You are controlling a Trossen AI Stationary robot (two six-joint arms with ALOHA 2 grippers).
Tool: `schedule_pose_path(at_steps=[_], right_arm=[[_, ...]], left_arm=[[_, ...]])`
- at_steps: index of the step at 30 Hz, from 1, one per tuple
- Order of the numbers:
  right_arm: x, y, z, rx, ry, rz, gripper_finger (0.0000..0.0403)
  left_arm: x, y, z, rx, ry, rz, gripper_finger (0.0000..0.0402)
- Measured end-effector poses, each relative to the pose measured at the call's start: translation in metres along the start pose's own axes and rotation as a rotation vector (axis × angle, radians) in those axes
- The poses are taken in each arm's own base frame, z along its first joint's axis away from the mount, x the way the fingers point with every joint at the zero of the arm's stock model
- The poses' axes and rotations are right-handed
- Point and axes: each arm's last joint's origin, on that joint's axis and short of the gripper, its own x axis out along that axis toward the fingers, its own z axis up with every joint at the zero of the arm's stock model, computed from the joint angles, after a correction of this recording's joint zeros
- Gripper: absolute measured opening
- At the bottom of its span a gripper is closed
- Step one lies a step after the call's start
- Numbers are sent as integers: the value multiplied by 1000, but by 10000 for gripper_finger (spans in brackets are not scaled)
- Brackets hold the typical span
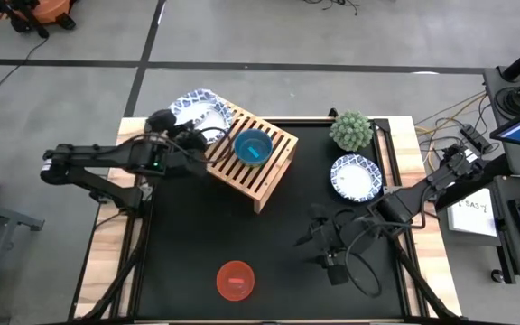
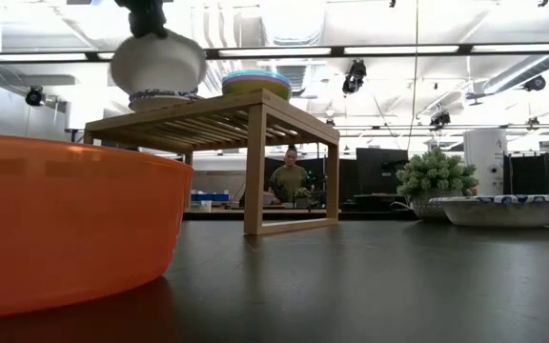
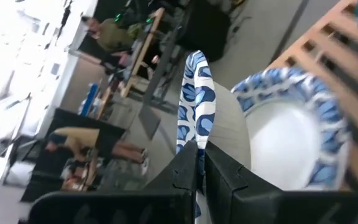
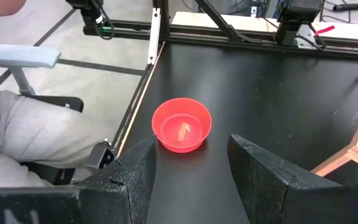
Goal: Place and stack bowls onto a shelf
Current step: Stack the bottom patterned bowl into the white patterned bowl on the shelf
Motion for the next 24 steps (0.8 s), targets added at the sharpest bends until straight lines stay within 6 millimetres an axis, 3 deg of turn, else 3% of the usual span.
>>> schedule_pose_path(at_steps=[13,24], right_arm=[[2,0,-3,1,10,-2,185],[2,0,-2,13,1,1,185]], left_arm=[[20,-3,8,-22,-4,-112,4],[23,-10,11,-40,-3,-177,106]])
